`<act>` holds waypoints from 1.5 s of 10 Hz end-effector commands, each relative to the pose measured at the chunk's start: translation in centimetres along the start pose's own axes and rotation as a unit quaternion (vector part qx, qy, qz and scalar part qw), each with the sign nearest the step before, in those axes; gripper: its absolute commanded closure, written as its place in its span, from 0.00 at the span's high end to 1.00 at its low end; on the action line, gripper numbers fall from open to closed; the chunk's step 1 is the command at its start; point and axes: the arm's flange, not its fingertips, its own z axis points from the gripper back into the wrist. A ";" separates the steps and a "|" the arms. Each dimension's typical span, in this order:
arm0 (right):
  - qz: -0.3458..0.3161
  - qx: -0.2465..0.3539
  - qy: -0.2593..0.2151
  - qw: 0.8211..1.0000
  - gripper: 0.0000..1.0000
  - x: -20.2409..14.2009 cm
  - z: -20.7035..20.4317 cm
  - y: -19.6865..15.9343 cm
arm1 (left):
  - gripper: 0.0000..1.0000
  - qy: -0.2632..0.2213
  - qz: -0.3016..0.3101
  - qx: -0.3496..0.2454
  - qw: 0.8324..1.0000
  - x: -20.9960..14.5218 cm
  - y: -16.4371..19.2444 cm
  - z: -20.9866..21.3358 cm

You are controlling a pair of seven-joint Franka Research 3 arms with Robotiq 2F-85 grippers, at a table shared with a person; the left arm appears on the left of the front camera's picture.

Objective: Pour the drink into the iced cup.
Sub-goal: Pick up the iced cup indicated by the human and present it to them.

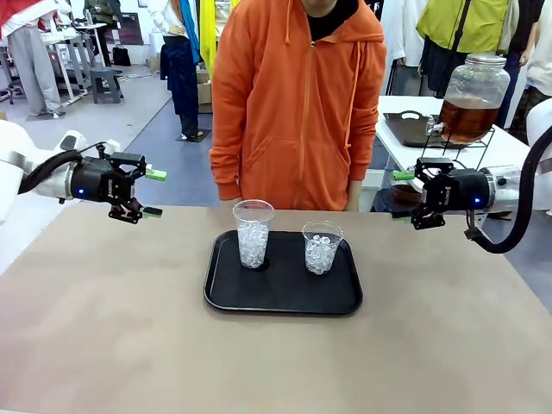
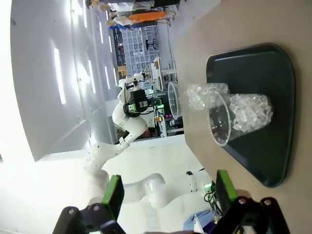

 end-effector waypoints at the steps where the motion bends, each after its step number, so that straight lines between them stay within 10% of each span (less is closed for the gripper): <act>1: 0.003 0.030 -0.001 1.000 1.00 0.9 0.4 0.1 | 1.00 -0.009 0.009 -0.030 0.999 0.9 -0.7 0.3; 15: -0.005 0.019 0.011 1.000 1.00 0.5 0.3 -0.3 | 1.00 -0.006 0.003 -0.021 1.000 0.7 -0.5 0.2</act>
